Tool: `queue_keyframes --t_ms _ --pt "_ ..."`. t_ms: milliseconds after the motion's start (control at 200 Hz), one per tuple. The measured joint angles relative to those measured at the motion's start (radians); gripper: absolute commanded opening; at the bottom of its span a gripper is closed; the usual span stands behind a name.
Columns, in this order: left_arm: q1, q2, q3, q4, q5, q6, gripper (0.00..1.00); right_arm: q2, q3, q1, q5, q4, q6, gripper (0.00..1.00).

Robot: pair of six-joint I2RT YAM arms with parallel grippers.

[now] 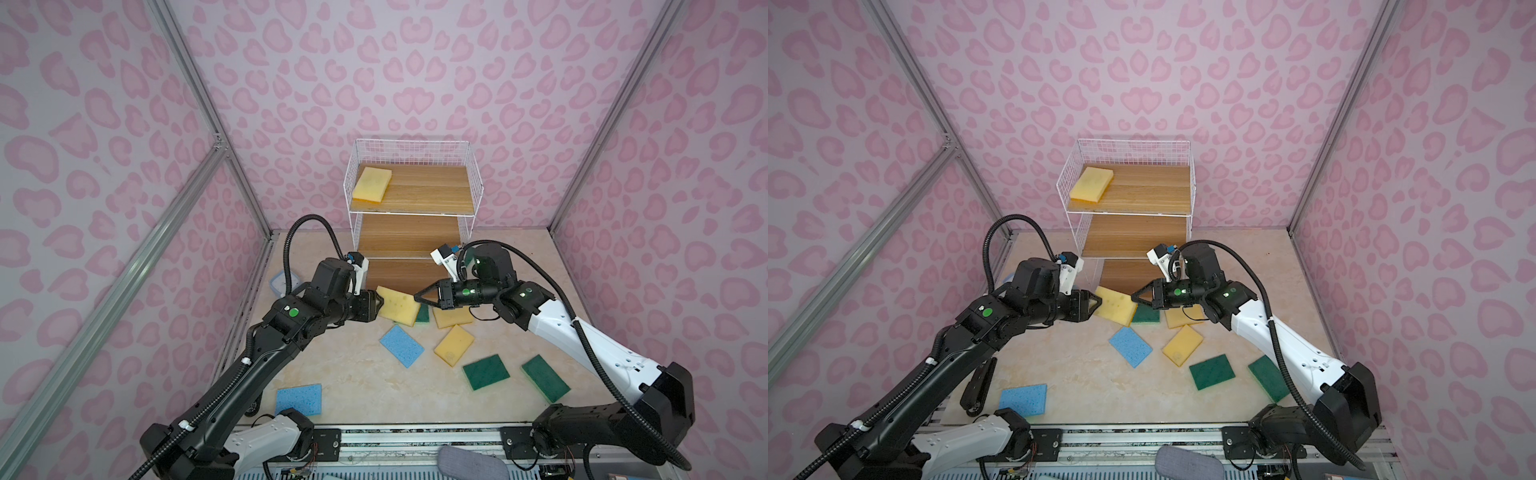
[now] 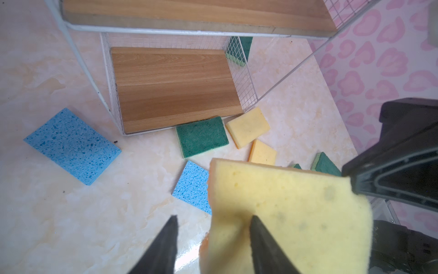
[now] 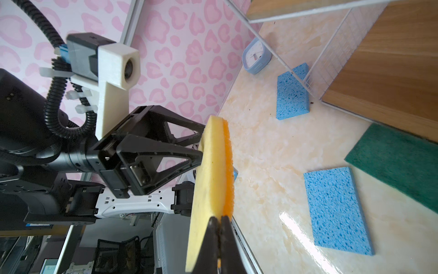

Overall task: Arrange cleaning sponges on a shelf
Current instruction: Place the cleaning sponge at the shelf.

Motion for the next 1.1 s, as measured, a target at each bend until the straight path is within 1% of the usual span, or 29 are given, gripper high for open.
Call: queue_keyframes --t_ms 145,290,515,650,815,975,1100 --pt "-0.002 -0.082 -0.018 -0.006 -0.042 -0.012 0.98 -0.068 0.019 0.003 0.082 0.003 0.014 0.00" --pt "0.003 -0.174 -0.066 -0.022 -0.099 -0.025 0.98 -0.124 0.067 0.015 0.197 -0.002 0.033 0.00" --pt "0.006 -0.256 -0.127 -0.042 -0.132 -0.030 0.98 -0.145 0.190 0.058 0.355 -0.031 0.037 0.00" --pt "0.007 -0.278 -0.153 -0.057 -0.137 -0.030 0.98 -0.113 0.302 0.061 0.478 -0.053 0.039 0.00" --pt "0.007 -0.302 -0.180 -0.059 -0.137 -0.030 0.97 -0.032 0.476 0.074 0.642 -0.087 0.031 0.00" --pt "0.007 -0.305 -0.196 -0.058 -0.129 -0.027 0.97 0.049 0.573 0.094 0.807 -0.087 0.027 0.00" --pt "0.007 -0.301 -0.201 -0.058 -0.125 -0.026 0.97 0.124 0.658 0.135 0.944 -0.088 0.020 0.00"
